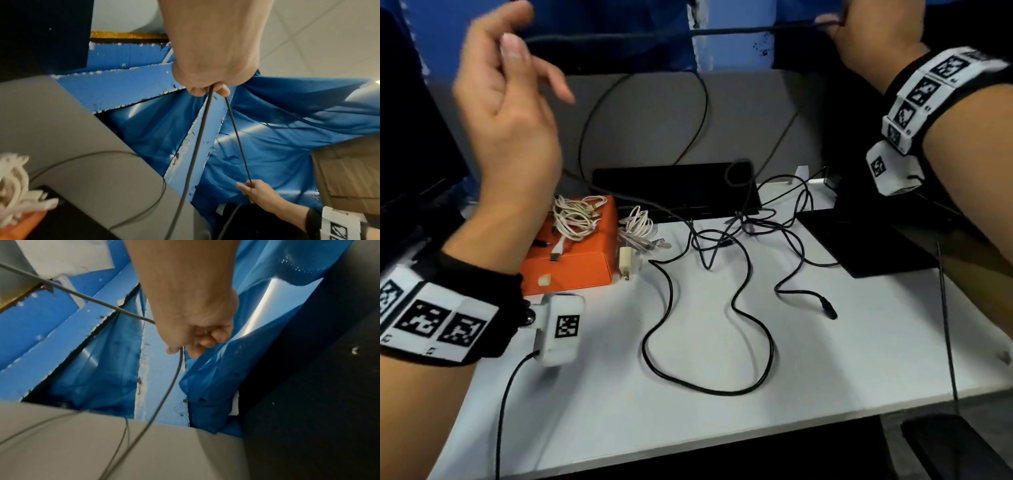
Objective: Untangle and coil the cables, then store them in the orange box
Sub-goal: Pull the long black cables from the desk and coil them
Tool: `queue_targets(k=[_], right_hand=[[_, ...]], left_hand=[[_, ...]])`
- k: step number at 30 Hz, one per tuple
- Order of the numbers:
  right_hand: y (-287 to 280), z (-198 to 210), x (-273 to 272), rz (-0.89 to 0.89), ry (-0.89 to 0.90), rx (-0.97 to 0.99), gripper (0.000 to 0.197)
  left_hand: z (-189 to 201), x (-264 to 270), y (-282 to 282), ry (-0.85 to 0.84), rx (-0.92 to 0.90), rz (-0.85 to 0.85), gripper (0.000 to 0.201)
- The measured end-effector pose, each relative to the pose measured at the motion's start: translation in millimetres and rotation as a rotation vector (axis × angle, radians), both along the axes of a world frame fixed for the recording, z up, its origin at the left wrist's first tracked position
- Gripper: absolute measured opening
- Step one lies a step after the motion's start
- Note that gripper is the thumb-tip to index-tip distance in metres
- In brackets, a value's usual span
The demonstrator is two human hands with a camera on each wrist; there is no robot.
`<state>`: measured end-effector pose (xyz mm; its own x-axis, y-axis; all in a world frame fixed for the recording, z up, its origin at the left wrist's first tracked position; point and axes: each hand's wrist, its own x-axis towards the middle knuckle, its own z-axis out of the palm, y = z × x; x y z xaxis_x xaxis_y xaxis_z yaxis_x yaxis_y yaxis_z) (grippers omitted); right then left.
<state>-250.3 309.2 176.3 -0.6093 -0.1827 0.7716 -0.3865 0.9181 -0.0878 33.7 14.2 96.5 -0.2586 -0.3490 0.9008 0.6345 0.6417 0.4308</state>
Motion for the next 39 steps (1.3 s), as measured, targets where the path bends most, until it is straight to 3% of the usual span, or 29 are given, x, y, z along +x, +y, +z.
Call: queue_targets(k=[2,5,7,10,14,15,17,20,22,25,26,28,29,34,39], right_hand=[[-5.0,0.0,3.7,0.098,-0.182,-0.175,0.059],[-23.4,-13.7,17.5,0.425,-0.653,-0.394,0.047],[-33.5,-22.8,29.8,0.596,-0.768,-0.441,0.042],[-46.3,-28.3,55.4,0.864,-0.834,-0.449,0.038],[-71.8,-23.2,109.8,0.987,-0.772,-0.056,0.041],[-78.6,-22.0,122.7,0.998,-0.748,0.051,0.041],[-89.6,-21.8,139.3,1.033,-0.683,0.163,0.036],[-98.0,-37.5,140.7,1.110,-0.616,-0.076,0.034],[-102.7,-66.9,124.3,1.203,-0.704,-0.255,0.047],[-112.3,-141.0,105.0,1.062,-0.951,-0.082,0.102],[-116.5,-165.4,97.9,0.985,-0.963,0.050,0.100],[-124.4,-197.0,83.4,0.868,-0.934,0.234,0.039],[-127.0,-200.7,76.7,0.832,-0.905,0.223,0.015],[-115.0,-141.2,37.8,0.662,-0.673,-0.055,0.024],[-80.1,-73.9,3.7,0.239,-0.321,0.048,0.026]], left_hand=[[-7.1,-2.1,6.1,-0.052,0.052,0.032,0.032],[-17.6,-7.2,14.8,-0.205,0.140,-0.014,0.031],[-24.0,-13.2,16.7,-0.340,0.152,-0.080,0.033],[-31.4,-22.5,20.4,-0.532,0.100,-0.114,0.033],[-28.0,-38.7,34.0,-0.734,0.013,-0.218,0.059],[-25.5,-41.8,39.9,-0.783,-0.049,-0.236,0.055],[-21.2,-47.7,51.4,-0.831,-0.199,-0.238,0.026],[-17.7,-54.0,55.3,-0.760,-0.171,-0.246,0.030],[-16.3,-57.2,48.8,-0.687,-0.080,-0.256,0.034],[-13.6,-59.6,37.3,-0.616,0.057,-0.295,0.036],[-12.0,-58.9,34.0,-0.590,0.077,-0.307,0.037],[-9.1,-54.2,28.5,-0.541,0.098,-0.306,0.038],[-7.1,-50.4,25.9,-0.519,0.108,-0.302,0.038],[-2.4,-36.0,-5.7,-0.366,0.341,-0.334,0.032],[-0.2,-25.7,-14.3,-0.223,0.476,-0.292,0.035]])
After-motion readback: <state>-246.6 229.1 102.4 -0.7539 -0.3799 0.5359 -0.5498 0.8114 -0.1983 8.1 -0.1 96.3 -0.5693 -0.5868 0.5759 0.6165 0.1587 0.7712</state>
